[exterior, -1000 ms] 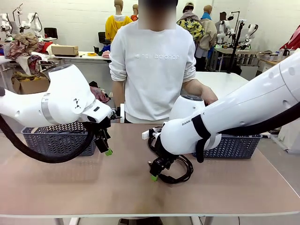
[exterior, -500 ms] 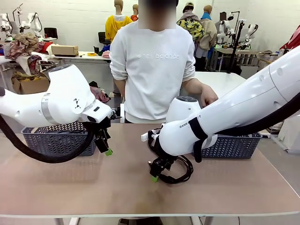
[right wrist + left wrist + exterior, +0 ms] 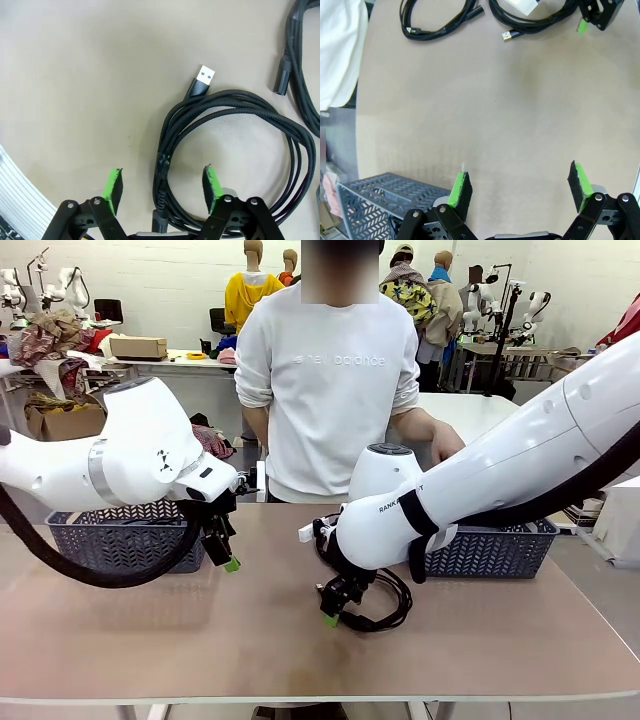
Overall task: Organize the cables according to human instructions.
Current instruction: Pick up a bundle of cables and place it in the basket indicated by the human.
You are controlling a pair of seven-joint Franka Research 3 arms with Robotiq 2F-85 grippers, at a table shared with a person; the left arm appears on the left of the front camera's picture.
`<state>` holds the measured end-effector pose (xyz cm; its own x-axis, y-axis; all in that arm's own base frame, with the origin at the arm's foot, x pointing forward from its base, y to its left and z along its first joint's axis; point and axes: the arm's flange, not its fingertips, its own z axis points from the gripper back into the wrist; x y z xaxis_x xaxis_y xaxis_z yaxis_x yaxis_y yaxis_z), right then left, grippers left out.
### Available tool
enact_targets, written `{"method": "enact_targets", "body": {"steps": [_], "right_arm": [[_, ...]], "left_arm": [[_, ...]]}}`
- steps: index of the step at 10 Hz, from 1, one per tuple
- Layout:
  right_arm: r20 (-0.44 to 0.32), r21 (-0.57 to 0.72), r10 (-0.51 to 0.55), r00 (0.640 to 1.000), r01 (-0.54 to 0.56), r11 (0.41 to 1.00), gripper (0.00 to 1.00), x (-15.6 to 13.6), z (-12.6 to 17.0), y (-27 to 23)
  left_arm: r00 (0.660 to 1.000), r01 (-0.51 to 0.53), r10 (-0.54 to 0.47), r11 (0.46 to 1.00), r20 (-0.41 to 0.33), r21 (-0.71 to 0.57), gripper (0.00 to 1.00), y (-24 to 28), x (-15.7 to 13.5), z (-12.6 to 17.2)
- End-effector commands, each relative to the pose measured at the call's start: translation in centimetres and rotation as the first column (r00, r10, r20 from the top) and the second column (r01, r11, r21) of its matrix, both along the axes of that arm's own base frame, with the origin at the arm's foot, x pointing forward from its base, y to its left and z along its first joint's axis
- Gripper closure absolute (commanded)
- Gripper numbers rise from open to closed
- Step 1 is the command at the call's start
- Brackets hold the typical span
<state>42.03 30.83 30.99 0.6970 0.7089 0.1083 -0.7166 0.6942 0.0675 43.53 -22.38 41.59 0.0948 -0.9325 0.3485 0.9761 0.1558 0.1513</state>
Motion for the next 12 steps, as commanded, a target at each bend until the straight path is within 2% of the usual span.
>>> {"method": "enact_targets", "body": {"steps": [1,2,3,4,5,6,7,9,12], "right_arm": [[0.008,-0.020,-0.024,1.000,0.024,1.000,0.33,0.5,0.2,0.8],[0.006,-0.017,-0.022,1.000,0.022,1.000,0.37,0.5,0.3,0.8],[0.005,-0.014,-0.021,1.000,0.021,1.000,0.53,0.6,0.2,0.9],[0.001,-0.015,-0.017,1.000,0.017,1.000,0.57,0.6,0.1,1.0],[-0.005,-0.018,-0.014,1.000,0.014,1.000,0.73,0.6,-0.1,1.1],[-0.010,-0.016,-0.010,1.000,0.010,1.000,0.77,0.6,-0.2,1.2],[-0.010,-0.020,-0.008,1.000,0.008,1.000,0.93,0.6,-0.1,1.2],[-0.017,-0.021,-0.006,1.000,0.006,1.000,1.00,0.5,-0.1,1.2],[-0.014,0.002,-0.010,1.000,0.010,1.000,1.00,-0.5,1.2,0.9]], "left_arm": [[1.000,-0.001,0.001,1.000,-0.002,0.000,0.00,0.1,0.0,0.0],[1.000,-0.001,0.001,1.000,-0.002,0.000,0.00,0.1,0.0,0.0],[1.000,-0.001,0.001,1.000,-0.002,0.000,0.00,0.1,0.0,0.0],[1.000,-0.001,0.001,1.000,-0.002,0.000,0.00,0.1,0.0,0.0],[1.000,-0.001,0.001,1.000,-0.002,0.000,0.00,0.1,0.0,0.0],[1.000,-0.001,0.001,1.000,-0.002,0.000,0.00,0.1,0.0,0.0],[1.000,-0.001,0.001,1.000,-0.002,0.000,0.00,0.1,0.0,0.0],[1.000,-0.001,0.001,1.000,-0.002,0.000,0.00,0.1,0.0,0.0],[1.000,-0.001,0.001,1.000,-0.002,0.000,0.00,0.1,0.0,0.0]]}}
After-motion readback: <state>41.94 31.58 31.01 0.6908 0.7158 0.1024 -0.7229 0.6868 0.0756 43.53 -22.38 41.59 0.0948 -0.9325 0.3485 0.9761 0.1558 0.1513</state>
